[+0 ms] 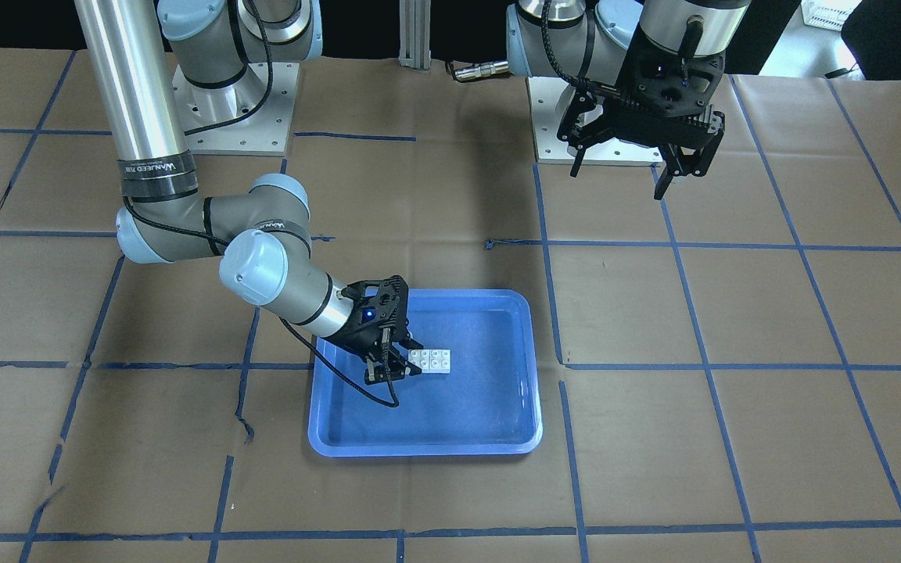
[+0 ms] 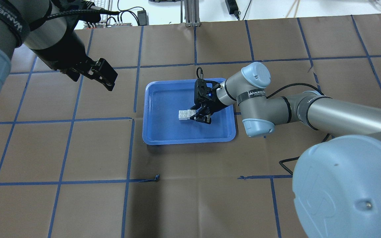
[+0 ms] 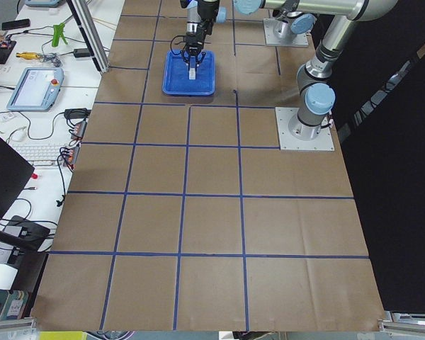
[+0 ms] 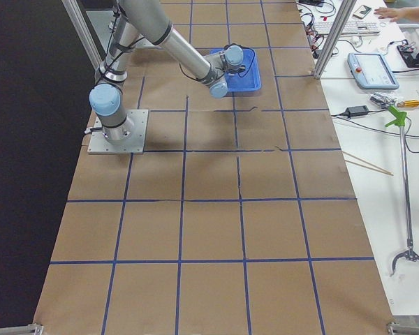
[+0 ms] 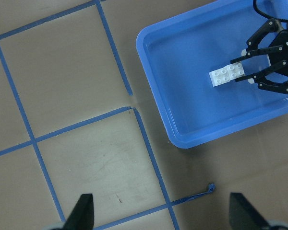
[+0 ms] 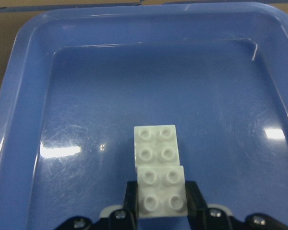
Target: Assemble white blocks and place on blue tray
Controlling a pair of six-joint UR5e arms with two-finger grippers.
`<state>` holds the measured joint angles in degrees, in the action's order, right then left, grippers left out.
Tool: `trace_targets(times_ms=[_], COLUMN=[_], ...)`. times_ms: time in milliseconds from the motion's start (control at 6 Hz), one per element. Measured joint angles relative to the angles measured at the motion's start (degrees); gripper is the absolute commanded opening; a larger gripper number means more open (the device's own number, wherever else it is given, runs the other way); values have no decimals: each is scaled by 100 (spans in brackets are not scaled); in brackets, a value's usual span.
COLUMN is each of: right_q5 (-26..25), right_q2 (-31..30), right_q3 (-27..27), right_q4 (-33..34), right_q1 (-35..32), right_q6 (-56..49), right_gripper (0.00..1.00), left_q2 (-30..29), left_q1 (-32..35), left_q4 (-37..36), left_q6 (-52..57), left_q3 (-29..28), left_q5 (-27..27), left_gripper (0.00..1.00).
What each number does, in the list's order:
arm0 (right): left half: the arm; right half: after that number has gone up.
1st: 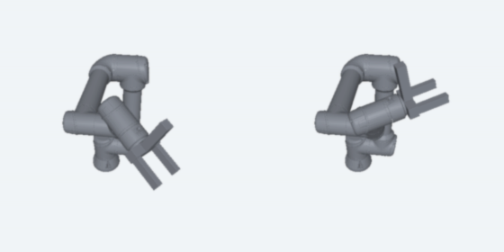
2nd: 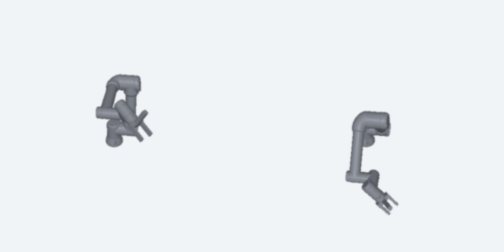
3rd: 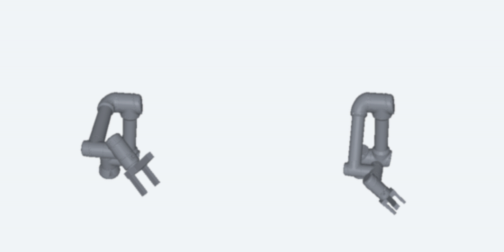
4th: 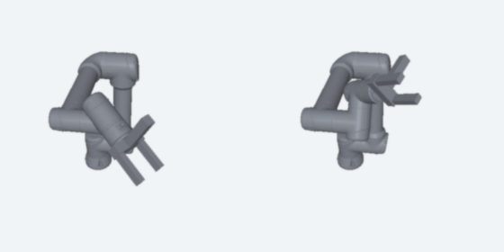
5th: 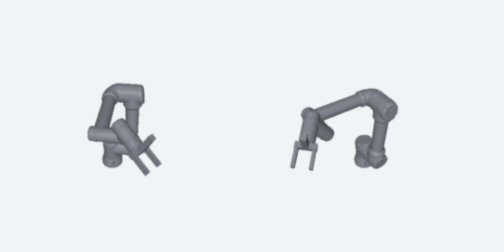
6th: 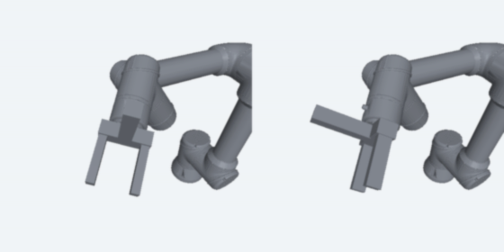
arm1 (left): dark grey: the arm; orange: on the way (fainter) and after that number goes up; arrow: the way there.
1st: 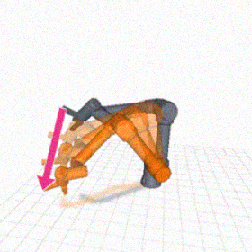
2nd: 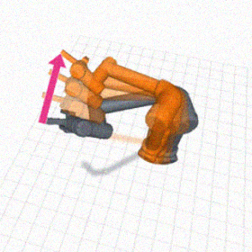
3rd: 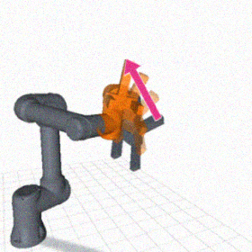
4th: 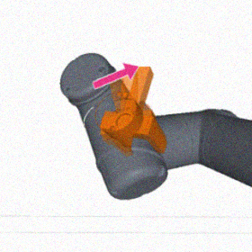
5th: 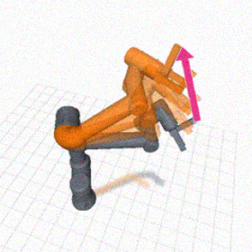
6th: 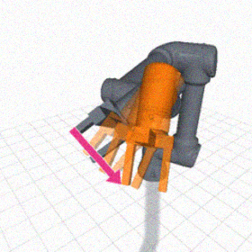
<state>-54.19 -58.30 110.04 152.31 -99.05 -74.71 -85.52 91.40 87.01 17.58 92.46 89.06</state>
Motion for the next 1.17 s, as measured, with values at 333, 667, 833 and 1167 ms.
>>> trace_targets(times_ms=[333, 667, 833, 1167], right_q5=[26, 31, 32, 34], right_q2=[2, 3, 3, 3], right_q3=[0, 0, 0, 0], right_q4=[0, 6, 8, 7], right_q1=[0, 0, 0, 0], right_q6=[0, 0, 0, 2], right_gripper=[41, 42, 45, 47], left_q2=[-6, -2, -1, 0], left_q1=[0, -6, -7, -8], left_q4=[0, 0, 0, 0], left_q6=[0, 0, 0, 0], left_q3=[0, -4, -2, 0], left_q5=[-1, 2, 1, -1], left_gripper=[99, 99, 99, 99])
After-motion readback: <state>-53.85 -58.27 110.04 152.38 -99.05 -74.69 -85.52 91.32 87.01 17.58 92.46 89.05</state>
